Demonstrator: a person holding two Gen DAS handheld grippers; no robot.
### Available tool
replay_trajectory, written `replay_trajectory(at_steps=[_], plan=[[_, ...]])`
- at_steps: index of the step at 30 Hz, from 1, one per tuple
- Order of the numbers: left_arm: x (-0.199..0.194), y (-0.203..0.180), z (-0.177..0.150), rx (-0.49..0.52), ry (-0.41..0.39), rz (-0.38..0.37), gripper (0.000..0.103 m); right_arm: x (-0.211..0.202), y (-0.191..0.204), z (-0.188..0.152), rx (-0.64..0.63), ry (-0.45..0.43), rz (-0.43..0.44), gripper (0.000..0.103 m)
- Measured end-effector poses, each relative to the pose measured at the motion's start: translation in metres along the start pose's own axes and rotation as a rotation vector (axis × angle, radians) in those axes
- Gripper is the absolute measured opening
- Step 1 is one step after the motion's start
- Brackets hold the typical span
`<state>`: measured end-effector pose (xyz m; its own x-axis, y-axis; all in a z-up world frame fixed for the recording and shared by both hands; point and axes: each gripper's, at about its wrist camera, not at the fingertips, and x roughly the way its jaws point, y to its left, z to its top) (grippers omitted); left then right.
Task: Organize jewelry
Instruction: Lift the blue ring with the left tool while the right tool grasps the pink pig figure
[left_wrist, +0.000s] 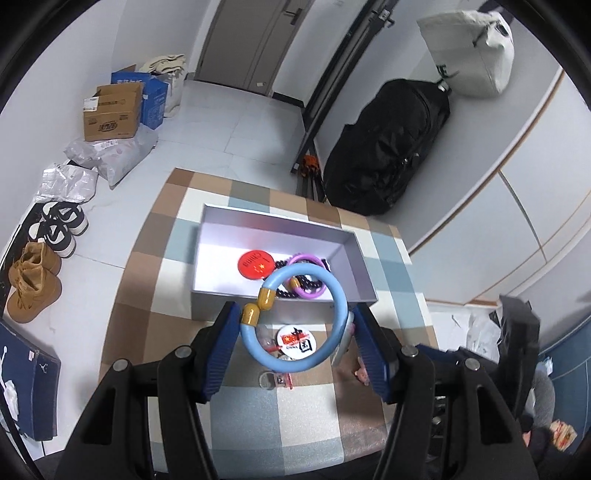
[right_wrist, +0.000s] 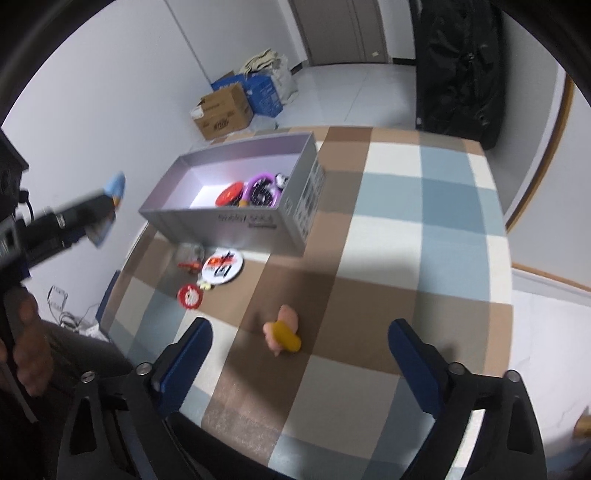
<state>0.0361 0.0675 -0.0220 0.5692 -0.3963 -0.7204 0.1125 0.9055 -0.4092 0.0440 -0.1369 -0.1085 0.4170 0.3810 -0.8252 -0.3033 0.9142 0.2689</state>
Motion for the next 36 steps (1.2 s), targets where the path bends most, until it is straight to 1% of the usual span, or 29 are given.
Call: replay_trajectory(at_steps=[3, 5, 7, 11, 13, 15, 17, 19, 20, 21, 30, 32, 36], plan=[[0.0, 0.002, 0.001, -0.016, 0.002, 0.0, 0.057, 0.005, 0.005, -0.001, -0.023, 0.014, 0.0, 0.088], [0.0, 0.004, 0.002, -0.029, 0.003, -0.006, 0.057, 0.011, 0.009, -0.003, -0.042, 0.037, -0.007, 0.083], [0.0, 0.006, 0.003, -0.034, 0.005, -0.01, 0.057, 0.017, 0.012, -0.004, -0.055, 0.06, -0.016, 0.071], [0.001, 0.006, 0.003, -0.034, 0.015, -0.008, 0.057, 0.025, 0.012, -0.004, -0.058, 0.076, -0.023, 0.064], [0.002, 0.006, 0.002, -0.034, 0.026, -0.008, 0.057, 0.026, 0.014, -0.003, -0.065, 0.075, -0.027, 0.055], [0.003, 0.005, 0.001, -0.031, 0.034, -0.01, 0.057, 0.027, 0.015, -0.003, -0.069, 0.074, -0.034, 0.053], [0.002, 0.004, 0.001, -0.022, 0.035, -0.008, 0.057, 0.029, 0.017, -0.002, -0.073, 0.078, -0.037, 0.046], [0.001, 0.003, 0.0, -0.012, 0.035, -0.003, 0.057, 0.031, 0.019, -0.003, -0.082, 0.086, -0.045, 0.036], [0.0, 0.003, 0.0, -0.008, 0.035, 0.001, 0.057, 0.032, 0.02, -0.003, -0.086, 0.089, -0.046, 0.033], [0.001, 0.003, -0.001, -0.007, 0.035, 0.004, 0.057, 0.033, 0.02, -0.003, -0.09, 0.095, -0.048, 0.023], [0.002, 0.003, -0.001, -0.008, 0.045, 0.003, 0.057, 0.028, 0.018, -0.003, -0.084, 0.088, -0.061, 0.022], [0.002, 0.002, -0.001, -0.007, 0.046, 0.004, 0.057, 0.026, 0.017, -0.002, -0.078, 0.079, -0.056, 0.022], [0.003, 0.002, -0.001, -0.01, 0.049, 0.008, 0.057, 0.015, 0.02, 0.004, -0.077, 0.031, -0.05, 0.022]])
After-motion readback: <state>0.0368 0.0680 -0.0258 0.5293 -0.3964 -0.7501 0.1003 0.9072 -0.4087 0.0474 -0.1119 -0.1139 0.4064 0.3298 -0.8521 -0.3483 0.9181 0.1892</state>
